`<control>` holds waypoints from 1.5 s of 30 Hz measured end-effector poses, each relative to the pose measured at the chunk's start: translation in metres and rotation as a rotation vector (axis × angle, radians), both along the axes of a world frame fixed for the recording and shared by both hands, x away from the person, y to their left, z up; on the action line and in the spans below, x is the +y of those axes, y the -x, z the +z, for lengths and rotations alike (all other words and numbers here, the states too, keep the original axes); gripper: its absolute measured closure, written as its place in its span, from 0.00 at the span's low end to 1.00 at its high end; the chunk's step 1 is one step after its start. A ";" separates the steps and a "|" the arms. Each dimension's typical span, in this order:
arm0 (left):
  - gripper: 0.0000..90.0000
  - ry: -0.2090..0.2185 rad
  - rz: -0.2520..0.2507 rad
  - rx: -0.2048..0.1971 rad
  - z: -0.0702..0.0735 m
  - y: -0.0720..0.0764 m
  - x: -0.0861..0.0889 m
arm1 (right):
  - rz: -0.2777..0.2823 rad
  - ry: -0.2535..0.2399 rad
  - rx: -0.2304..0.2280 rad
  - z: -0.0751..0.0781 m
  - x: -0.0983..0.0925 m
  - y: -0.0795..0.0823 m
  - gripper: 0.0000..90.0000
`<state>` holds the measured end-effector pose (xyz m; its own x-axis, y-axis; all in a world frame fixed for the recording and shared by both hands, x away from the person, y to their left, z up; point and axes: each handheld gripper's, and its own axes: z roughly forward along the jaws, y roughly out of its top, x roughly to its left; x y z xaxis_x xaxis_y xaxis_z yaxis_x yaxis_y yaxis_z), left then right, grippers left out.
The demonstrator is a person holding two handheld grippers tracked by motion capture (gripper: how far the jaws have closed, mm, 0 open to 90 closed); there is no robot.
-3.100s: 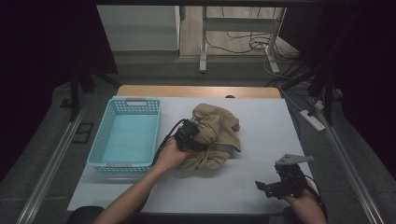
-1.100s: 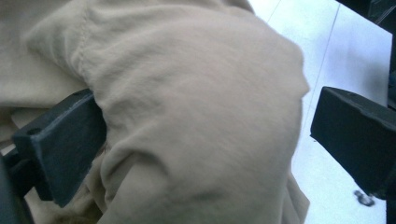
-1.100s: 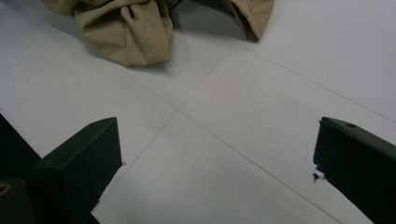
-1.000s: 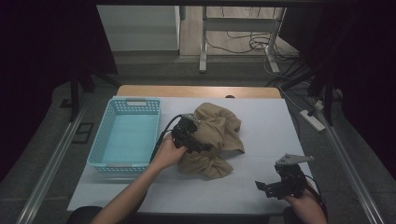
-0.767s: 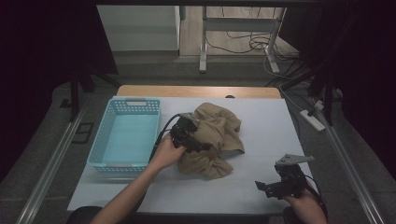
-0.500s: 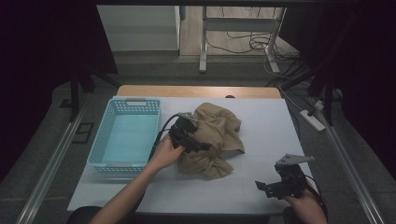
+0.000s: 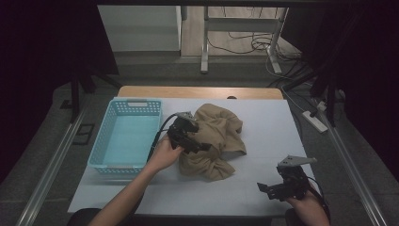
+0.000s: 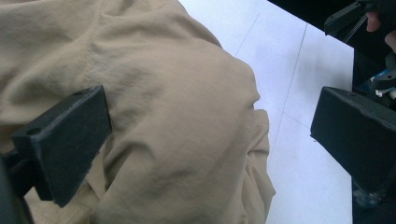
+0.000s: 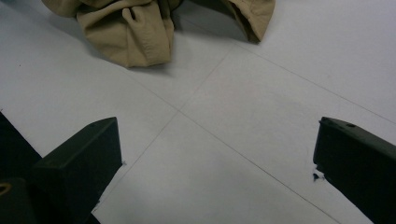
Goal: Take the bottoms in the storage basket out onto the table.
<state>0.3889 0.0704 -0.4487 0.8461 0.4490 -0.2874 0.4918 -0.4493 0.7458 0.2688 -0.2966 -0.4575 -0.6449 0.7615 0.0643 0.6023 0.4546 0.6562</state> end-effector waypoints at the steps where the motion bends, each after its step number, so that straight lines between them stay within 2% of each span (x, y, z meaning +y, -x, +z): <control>1: 0.00 0.005 -0.001 0.002 0.000 0.000 0.001 | 0.000 0.000 0.000 0.000 0.000 0.000 0.01; 14: 0.00 0.014 -0.012 -0.013 0.004 0.004 0.003 | -0.004 -0.002 0.002 0.000 0.000 0.000 0.01; 19: 0.00 -0.005 -0.016 -0.022 0.005 0.005 0.003 | -0.004 -0.003 0.002 0.000 0.000 0.000 0.01; 28: 0.00 -0.016 -0.025 -0.029 0.008 0.007 0.005 | -0.006 -0.002 0.004 0.000 0.000 0.000 0.01; 33: 0.00 -0.002 -0.032 -0.019 0.008 0.008 0.008 | -0.003 0.003 0.002 0.000 0.000 0.000 0.01; 37: 0.01 -0.025 -0.036 -0.026 0.008 0.010 0.009 | -0.004 0.003 0.003 0.000 0.000 0.000 0.01; 41: 0.00 0.010 -0.012 0.000 0.007 0.010 0.011 | -0.004 0.004 0.003 0.000 0.000 0.000 0.01; 45: 0.00 -0.007 0.024 -0.003 0.006 0.010 0.014 | -0.005 0.003 0.006 0.000 0.000 0.000 0.01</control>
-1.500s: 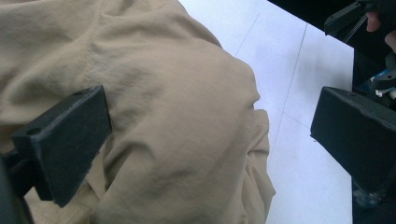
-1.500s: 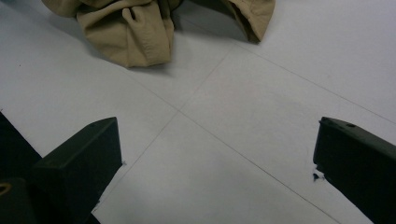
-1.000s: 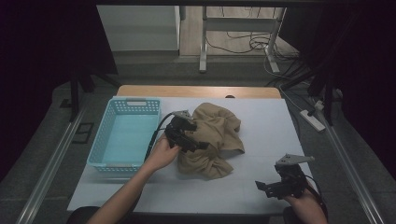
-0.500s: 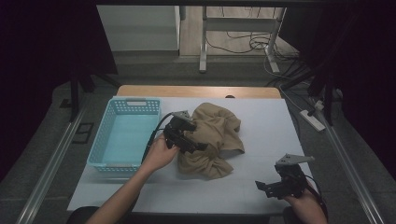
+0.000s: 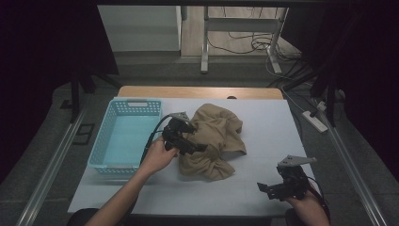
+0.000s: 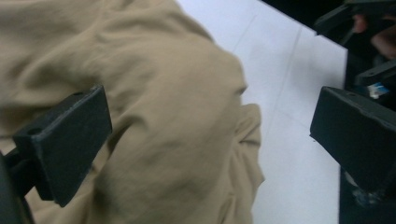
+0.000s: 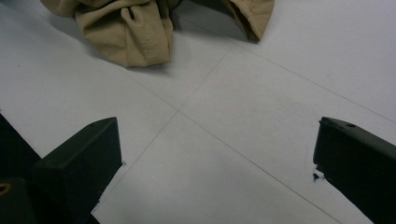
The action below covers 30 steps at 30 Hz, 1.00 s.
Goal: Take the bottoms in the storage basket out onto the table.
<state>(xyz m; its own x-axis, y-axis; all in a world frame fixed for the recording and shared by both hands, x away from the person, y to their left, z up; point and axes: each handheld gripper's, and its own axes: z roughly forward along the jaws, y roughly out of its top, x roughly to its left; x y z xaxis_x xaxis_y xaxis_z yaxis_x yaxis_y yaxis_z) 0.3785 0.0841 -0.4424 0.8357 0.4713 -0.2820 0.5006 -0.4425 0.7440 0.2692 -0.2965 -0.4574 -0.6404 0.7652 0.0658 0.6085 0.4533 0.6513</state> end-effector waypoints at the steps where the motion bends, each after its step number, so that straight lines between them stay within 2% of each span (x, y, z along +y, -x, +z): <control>1: 0.00 0.003 0.005 0.002 0.000 0.000 0.001 | 0.001 0.001 -0.001 0.000 0.000 0.000 0.01; 7: 0.00 0.010 -0.005 0.012 0.001 0.002 0.003 | 0.000 -0.003 0.000 0.000 0.000 0.000 0.01; 10: 0.00 0.030 -0.009 0.011 0.002 0.003 0.003 | -0.002 -0.002 0.001 0.000 0.000 0.000 0.01; 19: 0.00 -0.004 -0.006 -0.004 0.008 0.007 0.004 | -0.006 -0.002 0.002 0.000 0.000 -0.001 0.01; 30: 0.00 0.017 0.007 -0.012 0.015 0.012 0.007 | -0.018 -0.025 0.000 0.000 -0.002 -0.001 0.01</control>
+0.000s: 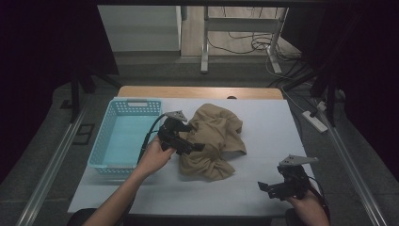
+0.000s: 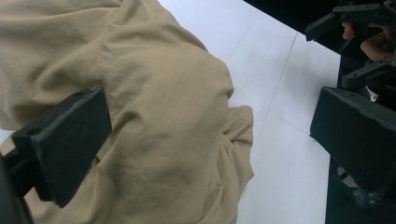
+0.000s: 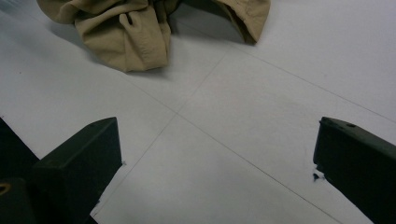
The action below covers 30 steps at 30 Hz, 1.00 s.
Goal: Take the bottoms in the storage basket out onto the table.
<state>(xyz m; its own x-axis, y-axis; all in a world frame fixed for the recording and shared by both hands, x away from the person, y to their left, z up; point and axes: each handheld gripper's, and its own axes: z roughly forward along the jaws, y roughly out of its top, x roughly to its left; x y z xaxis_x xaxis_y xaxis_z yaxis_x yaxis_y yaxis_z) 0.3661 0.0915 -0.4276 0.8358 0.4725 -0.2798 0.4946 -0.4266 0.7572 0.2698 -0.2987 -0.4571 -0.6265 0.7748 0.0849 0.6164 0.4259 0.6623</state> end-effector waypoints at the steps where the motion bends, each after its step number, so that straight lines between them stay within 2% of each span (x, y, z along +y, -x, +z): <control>1: 0.00 -0.001 0.000 0.000 0.000 0.001 0.000 | 0.000 -0.001 0.001 0.000 0.000 0.000 0.01; 15: 0.00 -0.014 0.009 -0.013 0.001 0.010 0.007 | 0.000 0.002 0.001 0.000 0.000 0.000 0.01; 30: 0.00 -0.010 0.027 0.000 0.000 0.017 0.019 | 0.002 0.010 0.006 0.000 0.000 -0.001 0.01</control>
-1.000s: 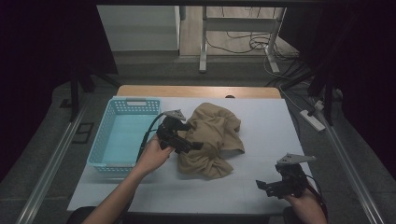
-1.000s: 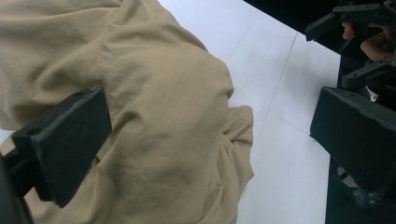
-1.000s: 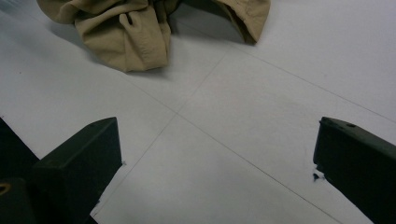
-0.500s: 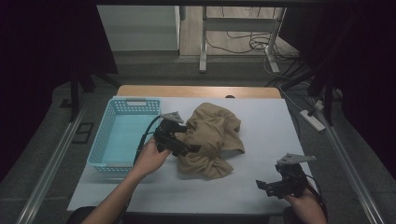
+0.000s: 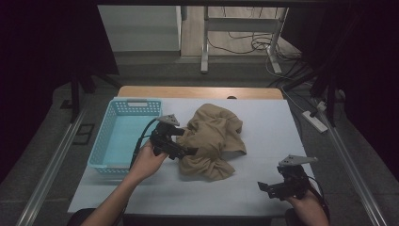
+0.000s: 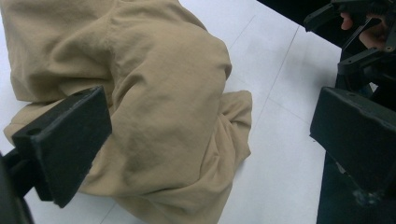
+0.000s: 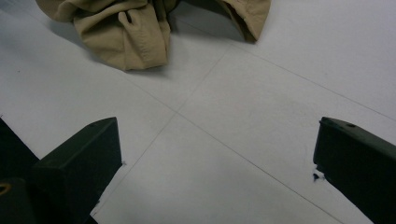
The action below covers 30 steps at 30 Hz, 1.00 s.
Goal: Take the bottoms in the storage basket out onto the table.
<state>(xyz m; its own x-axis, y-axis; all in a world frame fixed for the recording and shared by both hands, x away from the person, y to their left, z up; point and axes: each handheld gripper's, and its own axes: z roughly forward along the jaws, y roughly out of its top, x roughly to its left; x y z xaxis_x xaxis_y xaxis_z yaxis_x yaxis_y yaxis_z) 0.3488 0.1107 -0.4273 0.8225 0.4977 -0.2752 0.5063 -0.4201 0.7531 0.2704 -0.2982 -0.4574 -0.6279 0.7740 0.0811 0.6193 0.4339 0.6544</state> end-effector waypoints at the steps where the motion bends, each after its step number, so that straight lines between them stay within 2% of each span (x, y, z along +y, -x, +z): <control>1: 0.00 0.001 0.001 0.000 0.000 0.001 0.001 | 0.000 0.000 0.000 0.000 0.000 0.000 0.01; 30: 0.01 -0.012 0.027 0.003 -0.003 0.016 0.020 | 0.001 0.001 0.006 -0.001 0.001 -0.001 0.01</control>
<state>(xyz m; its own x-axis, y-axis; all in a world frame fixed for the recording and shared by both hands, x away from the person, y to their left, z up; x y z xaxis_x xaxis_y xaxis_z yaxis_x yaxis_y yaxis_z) 0.3329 0.1310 -0.4303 0.8078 0.5231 -0.2718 0.5201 -0.4155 0.7462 0.2710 -0.2976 -0.4580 -0.6280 0.7737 0.0844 0.6231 0.4348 0.6502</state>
